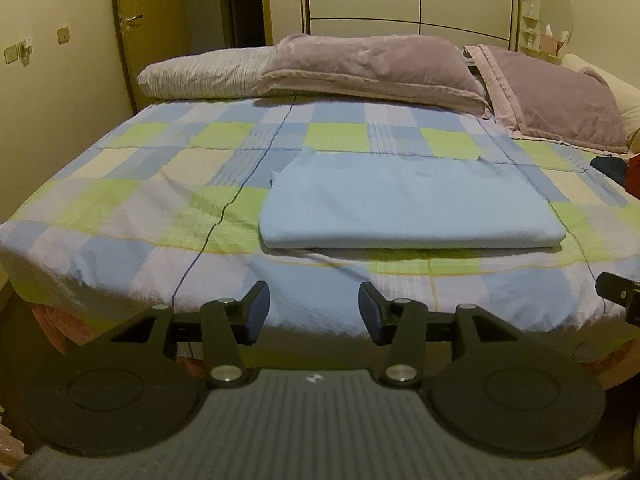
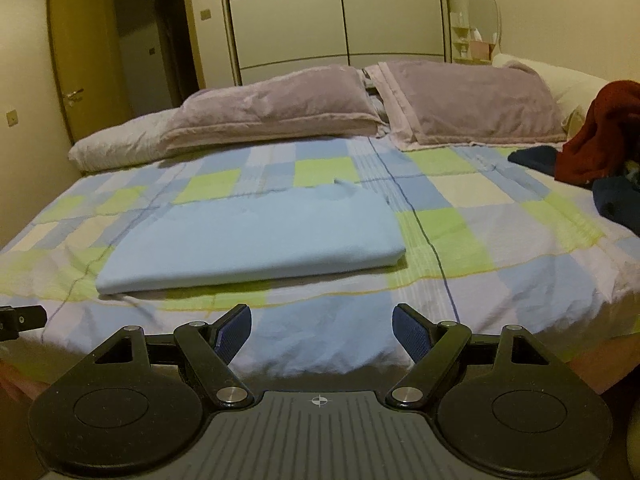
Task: Fold clothes
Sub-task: 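Move the right gripper to the folded sweatshirt edge and grasp it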
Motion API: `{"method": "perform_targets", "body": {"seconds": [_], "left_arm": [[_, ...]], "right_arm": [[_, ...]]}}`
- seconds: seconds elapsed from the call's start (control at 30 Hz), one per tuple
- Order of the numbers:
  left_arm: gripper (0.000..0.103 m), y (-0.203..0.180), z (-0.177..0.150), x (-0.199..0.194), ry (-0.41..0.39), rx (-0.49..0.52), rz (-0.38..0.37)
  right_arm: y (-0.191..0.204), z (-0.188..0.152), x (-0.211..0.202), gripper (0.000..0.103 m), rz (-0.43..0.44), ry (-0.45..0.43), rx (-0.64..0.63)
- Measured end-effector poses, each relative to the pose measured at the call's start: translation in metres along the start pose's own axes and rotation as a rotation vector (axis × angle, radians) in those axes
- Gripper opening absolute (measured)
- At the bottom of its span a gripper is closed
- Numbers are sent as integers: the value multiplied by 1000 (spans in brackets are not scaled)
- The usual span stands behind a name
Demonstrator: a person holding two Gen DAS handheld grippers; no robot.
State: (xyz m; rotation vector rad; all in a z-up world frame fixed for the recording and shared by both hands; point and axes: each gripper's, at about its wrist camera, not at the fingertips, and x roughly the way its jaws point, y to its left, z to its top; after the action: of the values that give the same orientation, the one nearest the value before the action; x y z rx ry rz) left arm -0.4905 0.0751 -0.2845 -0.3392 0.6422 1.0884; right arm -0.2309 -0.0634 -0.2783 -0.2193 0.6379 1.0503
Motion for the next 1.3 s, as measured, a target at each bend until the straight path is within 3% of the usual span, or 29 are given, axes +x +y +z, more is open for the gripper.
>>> {"method": "perform_targets", "body": {"seconds": [0.33,0.6,0.73,0.97,1.0,1.03,1.17,1.3], "left_arm": [[48,1,17,10,16,-5,-18],[49,8,31,56,68,-42,-92],[48,7,39,81,63,-45,-138],[36,-7,57,133,71,-15,-228],[33,-11,58,142,77,-8,-242],[29,-14,59,150,86,-4,-252],[28,-29,60,183,122,13,-284],[28,-39,55,210,154,31,-291]], "right_arm": [[6,15,9,81,10,6,-14],[-30,19,53,81,2,112,90],[-72,23,78,81,50,133,303],[-155,8,137,80,282,110,983],[-160,7,146,75,294,109,1033],[-165,5,155,58,306,108,1083],[-170,7,187,54,231,177,1113],[-169,10,203,54,181,163,1079]]}}
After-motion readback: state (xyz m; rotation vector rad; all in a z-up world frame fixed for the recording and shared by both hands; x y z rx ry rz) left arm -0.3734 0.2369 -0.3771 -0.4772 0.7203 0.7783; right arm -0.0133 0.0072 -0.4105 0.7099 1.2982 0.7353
